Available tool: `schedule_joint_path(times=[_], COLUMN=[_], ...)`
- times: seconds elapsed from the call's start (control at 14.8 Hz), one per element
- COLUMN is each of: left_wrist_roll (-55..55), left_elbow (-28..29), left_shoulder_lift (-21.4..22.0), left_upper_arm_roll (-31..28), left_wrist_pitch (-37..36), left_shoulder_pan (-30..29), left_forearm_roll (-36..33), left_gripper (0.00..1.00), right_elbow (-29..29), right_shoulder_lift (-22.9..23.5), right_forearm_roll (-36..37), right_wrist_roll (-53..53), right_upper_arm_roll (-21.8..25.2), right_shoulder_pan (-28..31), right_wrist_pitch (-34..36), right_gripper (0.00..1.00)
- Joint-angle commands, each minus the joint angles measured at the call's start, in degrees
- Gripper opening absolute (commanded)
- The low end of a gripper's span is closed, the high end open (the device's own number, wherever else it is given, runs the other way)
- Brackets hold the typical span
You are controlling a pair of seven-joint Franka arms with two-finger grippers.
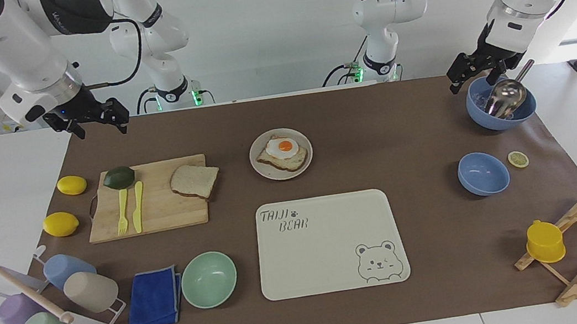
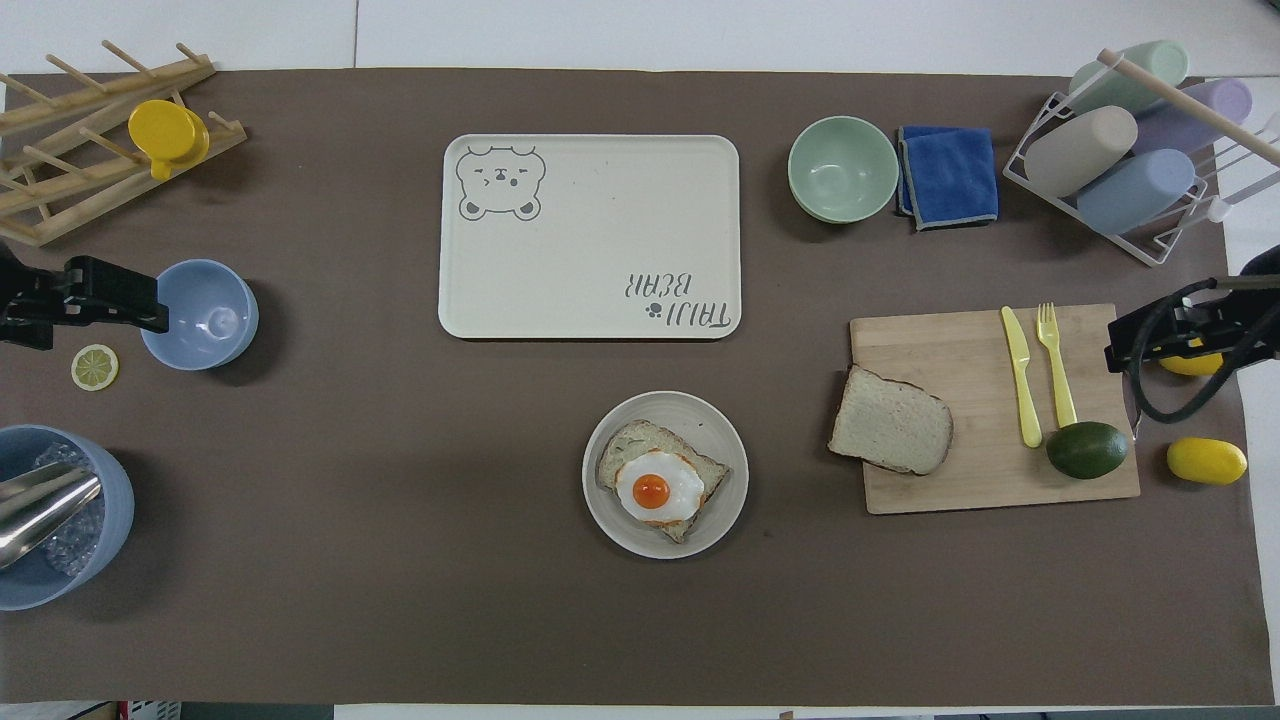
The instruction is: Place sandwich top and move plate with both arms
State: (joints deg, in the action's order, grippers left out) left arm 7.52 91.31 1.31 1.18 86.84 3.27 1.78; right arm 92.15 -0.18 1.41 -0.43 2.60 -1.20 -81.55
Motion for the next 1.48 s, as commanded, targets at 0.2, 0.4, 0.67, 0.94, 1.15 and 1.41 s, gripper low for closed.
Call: schedule_joint_path(times=[0.2, 0.4, 0.67, 0.94, 1.15, 1.41], left_wrist_roll=[-0.67, -0.67, -0.67, -0.67, -0.67, -0.67], left_elbow=[1.15, 1.15, 1.15, 1.15, 1.15, 1.15], left_shoulder_lift=[1.16, 1.16, 1.16, 1.16, 1.16, 1.16], left_upper_arm_roll=[0.40, 0.40, 0.40, 0.40, 0.40, 0.40], left_wrist_pitch=[0.70, 0.70, 0.70, 0.70, 0.70, 0.70], left_shoulder_pan=[-0.63, -0.63, -0.63, -0.63, -0.63, -0.63], left_forearm_roll=[-0.91, -0.91, -0.91, -0.91, -0.91, -0.91], left_gripper=[1.00, 1.00, 1.00, 1.00, 1.00, 1.00], right_elbow=[-1.01, -0.75, -0.14, 8.73, 11.73, 13.56], right_shoulder_lift=[0.18, -0.08, -0.96, -3.43, 0.85, 8.52], right_forearm_roll=[-0.61, -0.70, -0.70, -0.88, 0.26, 6.15], right_wrist_roll=[-0.98, 0.35, -0.70, -1.94, 9.53, 21.51], right_upper_arm_roll=[0.30, -0.22, -0.05, -0.67, -0.67, -0.67], right_shoulder_pan=[0.23, -0.12, 0.23, -5.99, -13.46, -18.75], right_wrist_pitch=[1.13, -0.80, -0.36, -10.98, -17.93, -22.07], right_gripper=[1.00, 1.00, 1.00, 1.00, 1.00, 1.00])
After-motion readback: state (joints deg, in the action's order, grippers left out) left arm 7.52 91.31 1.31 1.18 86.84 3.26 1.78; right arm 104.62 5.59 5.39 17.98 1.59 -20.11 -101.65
